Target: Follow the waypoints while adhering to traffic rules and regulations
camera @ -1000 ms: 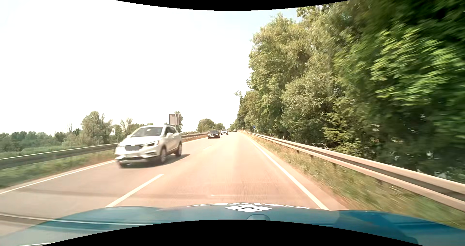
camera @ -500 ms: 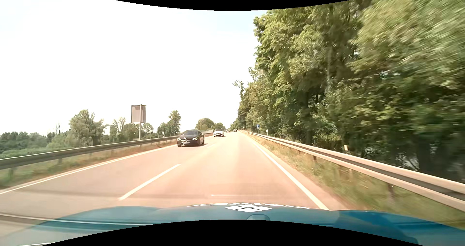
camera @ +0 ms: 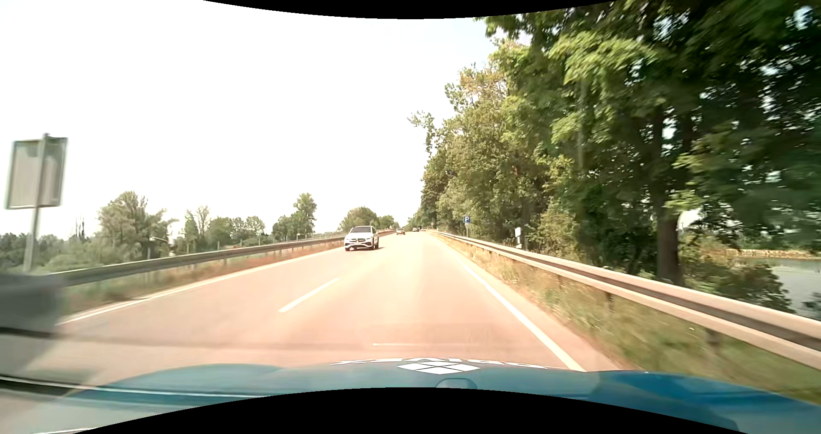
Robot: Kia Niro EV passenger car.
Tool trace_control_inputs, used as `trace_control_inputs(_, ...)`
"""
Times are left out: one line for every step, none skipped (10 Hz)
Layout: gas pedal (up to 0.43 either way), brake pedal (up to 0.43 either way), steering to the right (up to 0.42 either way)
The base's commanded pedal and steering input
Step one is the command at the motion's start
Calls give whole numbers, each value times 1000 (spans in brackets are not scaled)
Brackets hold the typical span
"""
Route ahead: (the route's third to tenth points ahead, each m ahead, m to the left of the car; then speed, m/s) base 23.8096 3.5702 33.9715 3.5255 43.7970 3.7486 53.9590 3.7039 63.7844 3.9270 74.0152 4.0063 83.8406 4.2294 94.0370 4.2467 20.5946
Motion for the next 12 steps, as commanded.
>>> trace_control_inputs(169,0,-3)
trace_control_inputs(169,0,-3)
trace_control_inputs(157,0,-3)
trace_control_inputs(157,0,-3)
trace_control_inputs(157,0,-3)
trace_control_inputs(157,0,-3)
trace_control_inputs(157,0,-3)
trace_control_inputs(157,0,-3)
trace_control_inputs(157,0,-3)
trace_control_inputs(157,0,-3)
trace_control_inputs(157,0,-3)
trace_control_inputs(157,0,-3)
